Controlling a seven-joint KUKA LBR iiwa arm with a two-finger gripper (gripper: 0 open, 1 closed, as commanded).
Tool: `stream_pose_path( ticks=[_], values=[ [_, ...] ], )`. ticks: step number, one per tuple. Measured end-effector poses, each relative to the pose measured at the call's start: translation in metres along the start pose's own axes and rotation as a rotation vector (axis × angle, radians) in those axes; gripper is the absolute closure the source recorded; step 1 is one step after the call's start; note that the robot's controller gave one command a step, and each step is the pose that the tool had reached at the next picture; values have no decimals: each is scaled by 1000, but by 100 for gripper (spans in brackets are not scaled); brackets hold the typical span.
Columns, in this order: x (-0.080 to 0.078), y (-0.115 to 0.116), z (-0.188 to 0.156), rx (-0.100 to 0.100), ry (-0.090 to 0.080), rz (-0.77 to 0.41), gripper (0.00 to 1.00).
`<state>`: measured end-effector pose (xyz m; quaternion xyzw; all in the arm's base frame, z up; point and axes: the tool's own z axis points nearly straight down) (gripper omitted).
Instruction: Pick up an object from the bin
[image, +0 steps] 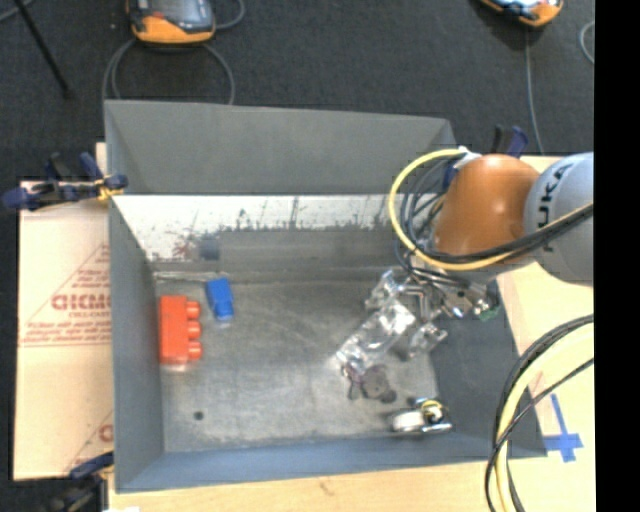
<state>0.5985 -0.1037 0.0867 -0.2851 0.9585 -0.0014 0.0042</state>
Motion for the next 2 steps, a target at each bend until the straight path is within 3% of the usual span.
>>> stream_pose_path(
  ticks=[1, 2],
  values=[
    [0, 0, 2, -2, 1, 1, 100],
    [-11, 20, -132, 1, 0, -35, 100]
  ],
)
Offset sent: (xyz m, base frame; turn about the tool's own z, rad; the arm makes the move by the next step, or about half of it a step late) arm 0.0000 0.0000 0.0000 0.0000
